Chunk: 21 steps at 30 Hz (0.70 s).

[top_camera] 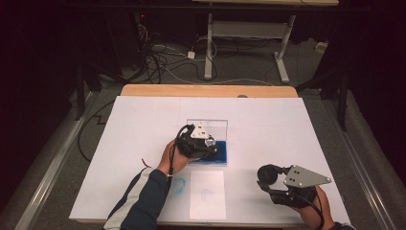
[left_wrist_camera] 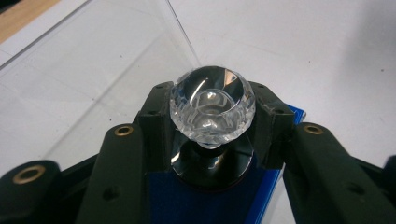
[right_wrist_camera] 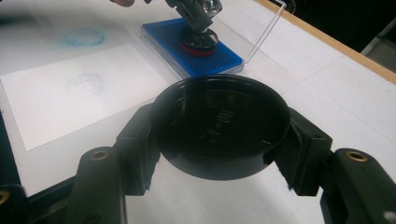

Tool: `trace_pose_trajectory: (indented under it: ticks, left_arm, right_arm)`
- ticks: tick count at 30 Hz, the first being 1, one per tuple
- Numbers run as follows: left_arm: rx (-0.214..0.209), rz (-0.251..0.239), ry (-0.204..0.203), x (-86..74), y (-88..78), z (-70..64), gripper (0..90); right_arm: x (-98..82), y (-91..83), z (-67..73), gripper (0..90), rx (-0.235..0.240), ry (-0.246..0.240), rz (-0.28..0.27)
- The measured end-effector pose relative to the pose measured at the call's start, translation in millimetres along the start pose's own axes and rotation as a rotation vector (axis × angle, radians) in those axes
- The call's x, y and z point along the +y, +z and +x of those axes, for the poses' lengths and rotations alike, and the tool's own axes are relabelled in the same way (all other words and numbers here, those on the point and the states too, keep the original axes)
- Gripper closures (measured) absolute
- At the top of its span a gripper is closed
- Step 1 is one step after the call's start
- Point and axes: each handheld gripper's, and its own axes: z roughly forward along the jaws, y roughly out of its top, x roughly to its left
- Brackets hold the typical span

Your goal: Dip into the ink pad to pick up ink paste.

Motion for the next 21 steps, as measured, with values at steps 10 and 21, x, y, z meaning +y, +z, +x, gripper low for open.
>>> trace_pose_trajectory:
  ticks: [10,21]
  left_arm:
    - [-0.015,0.037,-0.026,0.5,-3.2,3.0,54.2]
    - [-0.02,0.136,-0.014,12.4,-3.8,4.0,54.3]
  right_arm:
    - [-0.2,0.7,0.4,38.6,0.004,-0.001,0.003]
    - [0.0,0.7,0.9,38.6,0.006,-0.003,0.002]
